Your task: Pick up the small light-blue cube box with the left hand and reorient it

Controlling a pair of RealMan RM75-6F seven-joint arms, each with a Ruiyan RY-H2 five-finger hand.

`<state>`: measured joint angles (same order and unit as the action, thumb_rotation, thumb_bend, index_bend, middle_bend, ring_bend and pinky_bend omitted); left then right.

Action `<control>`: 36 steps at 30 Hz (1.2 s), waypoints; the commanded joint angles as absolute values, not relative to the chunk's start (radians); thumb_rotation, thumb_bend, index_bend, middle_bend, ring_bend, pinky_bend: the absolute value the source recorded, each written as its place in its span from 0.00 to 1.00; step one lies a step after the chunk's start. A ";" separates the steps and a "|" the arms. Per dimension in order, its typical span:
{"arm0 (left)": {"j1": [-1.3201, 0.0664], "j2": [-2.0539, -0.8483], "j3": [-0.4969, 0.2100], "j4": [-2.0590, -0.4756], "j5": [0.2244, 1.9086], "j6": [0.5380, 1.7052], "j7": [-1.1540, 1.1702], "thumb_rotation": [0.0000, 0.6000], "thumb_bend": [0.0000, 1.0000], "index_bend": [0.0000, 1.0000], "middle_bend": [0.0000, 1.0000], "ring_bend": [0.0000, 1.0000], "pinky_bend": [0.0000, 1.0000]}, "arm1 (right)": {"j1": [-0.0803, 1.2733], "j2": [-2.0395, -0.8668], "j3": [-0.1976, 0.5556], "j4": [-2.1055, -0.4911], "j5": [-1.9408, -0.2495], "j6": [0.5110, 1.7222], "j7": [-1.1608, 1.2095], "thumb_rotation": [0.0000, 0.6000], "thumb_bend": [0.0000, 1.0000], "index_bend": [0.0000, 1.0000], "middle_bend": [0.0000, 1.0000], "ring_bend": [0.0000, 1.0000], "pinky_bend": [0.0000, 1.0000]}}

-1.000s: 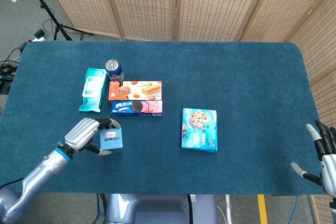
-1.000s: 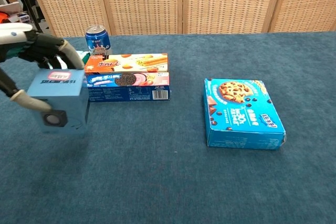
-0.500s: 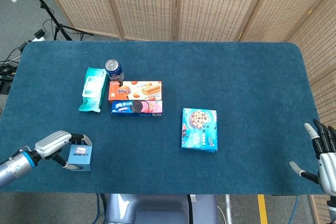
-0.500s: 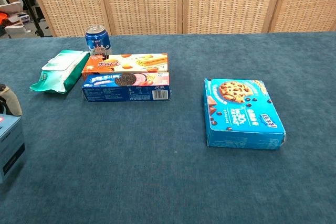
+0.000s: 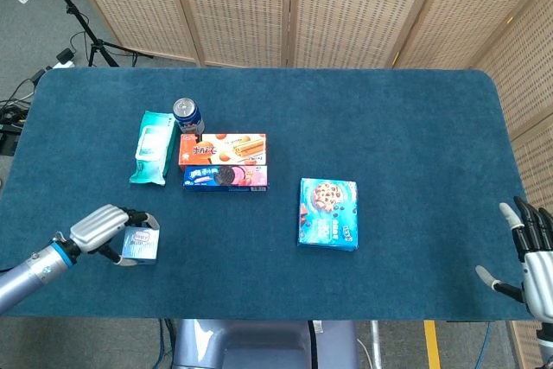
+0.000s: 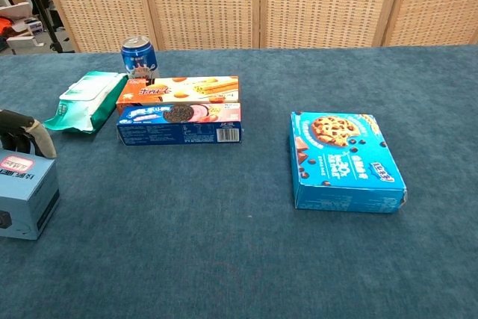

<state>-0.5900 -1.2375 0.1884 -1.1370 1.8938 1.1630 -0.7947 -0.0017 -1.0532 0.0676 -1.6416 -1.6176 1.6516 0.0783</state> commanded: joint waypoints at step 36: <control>-0.435 -1.095 0.126 -1.611 1.587 1.099 0.116 1.00 0.00 0.02 0.00 0.00 0.00 | -0.015 -1.034 0.060 -1.638 -1.636 1.680 0.132 1.00 0.00 0.00 0.00 0.00 0.00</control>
<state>-0.4323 -1.0829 0.1331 -1.6039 1.6009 1.1140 0.1020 -0.0148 -1.0336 0.0595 -1.6385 -1.6362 1.6803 0.1317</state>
